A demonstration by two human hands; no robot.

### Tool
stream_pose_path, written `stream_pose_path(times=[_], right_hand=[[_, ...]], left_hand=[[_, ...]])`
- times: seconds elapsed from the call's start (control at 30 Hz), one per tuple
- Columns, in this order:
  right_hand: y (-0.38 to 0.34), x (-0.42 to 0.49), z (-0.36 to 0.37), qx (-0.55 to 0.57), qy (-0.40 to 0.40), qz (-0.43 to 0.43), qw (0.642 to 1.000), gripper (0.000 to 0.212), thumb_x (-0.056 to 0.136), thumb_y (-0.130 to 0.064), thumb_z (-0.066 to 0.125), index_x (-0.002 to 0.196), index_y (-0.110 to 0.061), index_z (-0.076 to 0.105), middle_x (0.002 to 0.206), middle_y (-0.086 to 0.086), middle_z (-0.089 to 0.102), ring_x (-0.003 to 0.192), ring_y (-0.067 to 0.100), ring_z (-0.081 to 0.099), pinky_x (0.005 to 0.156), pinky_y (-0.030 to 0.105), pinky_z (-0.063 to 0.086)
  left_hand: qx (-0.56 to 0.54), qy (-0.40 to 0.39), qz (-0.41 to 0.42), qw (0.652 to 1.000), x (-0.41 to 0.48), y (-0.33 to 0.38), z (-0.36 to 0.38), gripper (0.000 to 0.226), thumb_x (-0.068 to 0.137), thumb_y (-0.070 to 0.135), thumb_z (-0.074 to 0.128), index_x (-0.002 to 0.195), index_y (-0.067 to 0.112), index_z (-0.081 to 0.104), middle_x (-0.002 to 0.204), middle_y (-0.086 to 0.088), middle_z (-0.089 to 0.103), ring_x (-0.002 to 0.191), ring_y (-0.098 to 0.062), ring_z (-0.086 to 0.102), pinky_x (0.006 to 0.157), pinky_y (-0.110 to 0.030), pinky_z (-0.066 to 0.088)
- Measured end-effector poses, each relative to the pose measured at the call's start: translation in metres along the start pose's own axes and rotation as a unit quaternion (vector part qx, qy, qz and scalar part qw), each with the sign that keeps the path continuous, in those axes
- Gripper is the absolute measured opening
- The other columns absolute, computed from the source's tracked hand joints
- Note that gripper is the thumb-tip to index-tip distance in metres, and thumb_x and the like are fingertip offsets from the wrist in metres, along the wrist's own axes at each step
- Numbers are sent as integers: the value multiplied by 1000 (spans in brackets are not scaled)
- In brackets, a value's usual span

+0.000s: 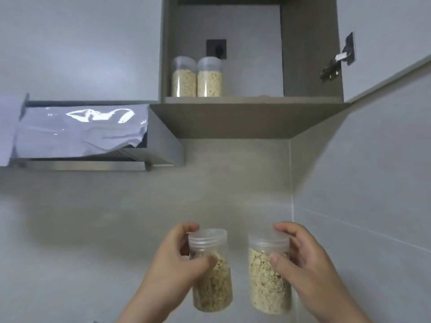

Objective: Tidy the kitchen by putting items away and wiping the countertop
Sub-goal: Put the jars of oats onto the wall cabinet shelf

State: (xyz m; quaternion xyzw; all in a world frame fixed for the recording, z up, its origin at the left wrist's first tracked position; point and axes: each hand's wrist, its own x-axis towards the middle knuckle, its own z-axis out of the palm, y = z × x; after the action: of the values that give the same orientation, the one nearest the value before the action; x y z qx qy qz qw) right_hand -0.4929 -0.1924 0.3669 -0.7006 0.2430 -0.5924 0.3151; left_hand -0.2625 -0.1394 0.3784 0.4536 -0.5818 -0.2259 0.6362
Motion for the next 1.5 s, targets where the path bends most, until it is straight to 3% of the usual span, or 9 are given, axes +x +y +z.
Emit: stream_pose_path(times=[0.17, 0.43, 0.6, 0.77, 0.97, 1.13, 1.27, 1.37, 1.5], right_hand=[[-45, 40, 3, -9, 0, -55, 998, 31, 85, -10, 74, 109, -27, 64, 91, 10, 74, 86, 29, 70, 80, 49, 54], [-122, 110, 0, -15, 33, -159, 987, 44, 64, -39, 71, 106, -30, 64, 105, -1, 71, 93, 17, 69, 80, 36, 56], [-180, 153, -10, 23, 59, -208, 976, 25, 75, -24, 71, 98, -17, 66, 81, -5, 72, 72, 8, 67, 59, 23, 52], [-222, 191, -15, -4, 95, -233, 968, 9, 88, -23, 65, 96, -18, 66, 91, 1, 68, 80, 16, 67, 68, 35, 55], [-247, 225, -8, -55, 108, -244, 962, 14, 89, -25, 63, 98, -15, 66, 100, 6, 67, 94, 25, 66, 84, 46, 56], [-249, 250, -10, -93, 103, -259, 956, 11, 89, -25, 64, 98, -18, 64, 97, 1, 64, 86, 17, 61, 68, 30, 49], [-246, 266, -21, -115, 110, -253, 954, 19, 90, -28, 62, 108, -20, 63, 106, 3, 63, 95, 20, 62, 72, 31, 49], [-239, 272, -32, -120, 112, -240, 957, 20, 92, -24, 61, 110, -19, 62, 107, 5, 63, 94, 19, 62, 68, 29, 47], [-223, 276, -43, -133, 106, -217, 961, 22, 94, -22, 60, 116, -21, 59, 111, 4, 62, 99, 19, 62, 70, 30, 51]], left_hand=[[-8, -4, 55, 998, 26, 63, -22, 62, 42, 30, 76, 101, 20, 63, 79, 1, 69, 70, -9, 63, 64, -23, 49], [78, 11, 162, 984, 70, 160, -34, 44, 57, 38, 75, 98, 26, 65, 90, -1, 73, 87, -21, 71, 81, -43, 57], [96, 16, 207, 974, 102, 219, -34, 27, 74, 30, 77, 98, 23, 66, 97, -5, 72, 85, -18, 73, 78, -41, 61], [147, 50, 247, 956, 136, 265, -32, 19, 84, 34, 71, 93, 25, 58, 96, -1, 64, 83, -13, 66, 61, -22, 56], [217, 93, 269, 934, 173, 298, -28, 28, 81, 40, 72, 96, 23, 55, 97, -2, 59, 87, -17, 62, 71, -27, 57], [264, 122, 286, 913, 192, 315, -25, 26, 79, 37, 72, 91, 19, 58, 94, -5, 60, 87, -17, 63, 70, -27, 57], [273, 125, 303, 904, 199, 327, -16, 23, 80, 38, 71, 82, 20, 58, 93, -7, 63, 85, -17, 65, 79, -33, 59], [310, 126, 312, 889, 204, 330, -6, 28, 79, 40, 71, 90, 18, 58, 88, -3, 60, 81, -13, 59, 67, -25, 52], [317, 111, 316, 887, 213, 325, 6, 35, 78, 42, 71, 96, 14, 57, 86, -2, 58, 80, -11, 57, 69, -27, 50]])
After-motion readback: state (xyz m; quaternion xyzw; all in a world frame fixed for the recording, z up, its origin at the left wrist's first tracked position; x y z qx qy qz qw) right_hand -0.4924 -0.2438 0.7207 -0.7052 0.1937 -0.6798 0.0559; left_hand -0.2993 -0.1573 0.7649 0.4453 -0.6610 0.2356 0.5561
